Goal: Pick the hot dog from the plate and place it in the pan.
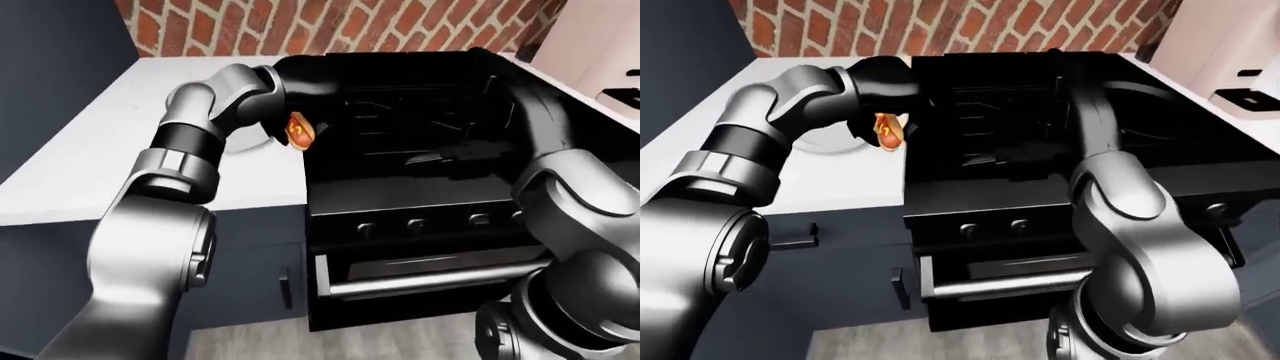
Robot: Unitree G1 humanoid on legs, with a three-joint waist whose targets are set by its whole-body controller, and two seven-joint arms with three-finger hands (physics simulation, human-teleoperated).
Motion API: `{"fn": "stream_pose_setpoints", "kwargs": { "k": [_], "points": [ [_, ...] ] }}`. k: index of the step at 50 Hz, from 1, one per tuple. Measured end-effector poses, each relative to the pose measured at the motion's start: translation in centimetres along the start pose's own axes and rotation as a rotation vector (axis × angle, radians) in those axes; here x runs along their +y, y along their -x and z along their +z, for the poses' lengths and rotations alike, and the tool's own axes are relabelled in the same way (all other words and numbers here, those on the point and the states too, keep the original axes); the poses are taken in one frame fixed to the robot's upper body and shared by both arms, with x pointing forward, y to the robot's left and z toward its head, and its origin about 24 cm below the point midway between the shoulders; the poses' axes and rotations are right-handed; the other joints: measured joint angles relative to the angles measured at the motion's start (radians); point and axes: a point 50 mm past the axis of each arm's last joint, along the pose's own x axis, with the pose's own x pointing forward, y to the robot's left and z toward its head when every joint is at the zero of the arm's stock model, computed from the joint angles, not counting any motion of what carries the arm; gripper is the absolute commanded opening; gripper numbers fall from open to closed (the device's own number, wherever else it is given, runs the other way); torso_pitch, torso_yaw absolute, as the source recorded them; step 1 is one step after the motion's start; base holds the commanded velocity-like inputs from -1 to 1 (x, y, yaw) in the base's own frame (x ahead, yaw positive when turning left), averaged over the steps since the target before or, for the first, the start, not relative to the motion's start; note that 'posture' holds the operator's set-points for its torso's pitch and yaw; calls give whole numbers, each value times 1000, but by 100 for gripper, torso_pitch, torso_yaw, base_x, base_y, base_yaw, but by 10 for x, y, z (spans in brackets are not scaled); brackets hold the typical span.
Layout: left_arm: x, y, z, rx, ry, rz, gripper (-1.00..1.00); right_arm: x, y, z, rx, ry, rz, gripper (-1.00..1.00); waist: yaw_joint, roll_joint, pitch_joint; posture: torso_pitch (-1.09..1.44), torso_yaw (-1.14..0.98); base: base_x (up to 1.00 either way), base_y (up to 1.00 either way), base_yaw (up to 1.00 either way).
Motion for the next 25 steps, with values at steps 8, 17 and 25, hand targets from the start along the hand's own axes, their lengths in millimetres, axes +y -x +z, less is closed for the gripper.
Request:
{"fn": "stream_pose_setpoints", "kwargs": {
  "k": [8,17,25],
  "points": [
    [12,0,1,1,-22,41,-100,-2,-1,4,-32,4,-6,100,-9,-12,-21,0,0,0,-19,0],
    [1,-5,7,-28,-8,1,-100,-5,1,3,-22,1,-29,100,-3,-19,-11,0,0,0,-25,0],
    [10,-2,4,-11,-17,36,-100,-5,0,2,-17,2,-22,100,-1,22,-7,0,0,0,-25,0]
  ]
}}
